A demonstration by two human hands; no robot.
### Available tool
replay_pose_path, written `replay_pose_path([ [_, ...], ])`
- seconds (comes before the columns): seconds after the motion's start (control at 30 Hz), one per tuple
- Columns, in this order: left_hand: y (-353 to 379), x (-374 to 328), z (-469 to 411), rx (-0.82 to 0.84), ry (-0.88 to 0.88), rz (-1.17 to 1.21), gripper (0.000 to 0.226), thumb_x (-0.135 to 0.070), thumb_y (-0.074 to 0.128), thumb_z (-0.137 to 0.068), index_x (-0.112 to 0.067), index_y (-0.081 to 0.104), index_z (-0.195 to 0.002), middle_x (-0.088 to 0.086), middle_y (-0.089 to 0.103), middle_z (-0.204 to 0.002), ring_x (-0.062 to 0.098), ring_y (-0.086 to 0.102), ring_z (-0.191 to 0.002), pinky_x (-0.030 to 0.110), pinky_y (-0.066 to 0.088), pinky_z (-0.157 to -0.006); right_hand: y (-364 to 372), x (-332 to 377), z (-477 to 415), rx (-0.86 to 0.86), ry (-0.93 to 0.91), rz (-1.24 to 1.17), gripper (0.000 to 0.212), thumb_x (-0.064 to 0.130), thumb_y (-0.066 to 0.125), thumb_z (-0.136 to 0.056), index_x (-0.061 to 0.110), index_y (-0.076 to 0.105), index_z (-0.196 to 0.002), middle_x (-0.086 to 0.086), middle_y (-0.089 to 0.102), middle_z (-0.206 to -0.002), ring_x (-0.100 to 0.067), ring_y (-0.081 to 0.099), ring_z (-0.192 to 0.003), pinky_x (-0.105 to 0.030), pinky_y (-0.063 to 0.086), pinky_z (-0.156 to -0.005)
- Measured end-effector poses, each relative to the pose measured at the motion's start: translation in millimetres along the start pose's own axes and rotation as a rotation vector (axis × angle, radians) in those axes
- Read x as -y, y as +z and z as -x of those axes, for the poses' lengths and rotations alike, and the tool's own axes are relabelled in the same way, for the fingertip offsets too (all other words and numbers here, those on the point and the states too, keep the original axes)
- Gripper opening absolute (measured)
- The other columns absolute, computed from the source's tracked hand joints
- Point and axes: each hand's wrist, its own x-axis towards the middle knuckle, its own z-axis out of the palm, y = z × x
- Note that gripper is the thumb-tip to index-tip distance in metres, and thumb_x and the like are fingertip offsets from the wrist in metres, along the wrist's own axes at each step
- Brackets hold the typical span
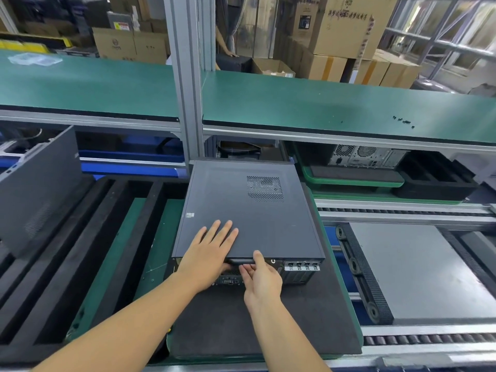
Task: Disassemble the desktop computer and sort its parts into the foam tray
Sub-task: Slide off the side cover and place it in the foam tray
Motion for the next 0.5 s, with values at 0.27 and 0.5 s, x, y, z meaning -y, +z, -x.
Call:
replay_pose_path([
  [0.27, -1.7, -6.5, 2.2, 0.008, -0.036, -0.056, 0.096, -0.034, 0.06, -0.096, -0.016, -0.011, -0.157, 0.008, -0.013, -0.165, 0.032, -0.008, -0.152, 0.048, 0.006, -0.123, 0.2, -2.6, 0.9, 0.014, -0.002, -0.037, 0.017, 0.011, 0.069, -0.091, 0.0, 0.056, -0.096, -0.014, 0.059, -0.081, -0.021, 0.061, -0.072, -0.033, 0.059, -0.072],
  [0.5, -2.3, -12.8, 8.6, 0.014, -0.054, -0.08, 0.097, -0.019, 0.063, -0.089, -0.016, -0.005, -0.157, 0.009, -0.005, -0.166, 0.033, 0.002, -0.152, 0.051, 0.015, -0.12, -6.3, -9.6, 2.2, 0.017, -0.025, -0.034, 0.016, 0.011, 0.068, -0.092, 0.001, 0.056, -0.093, -0.015, 0.063, -0.084, -0.021, 0.06, -0.073, -0.031, 0.059, -0.065],
])
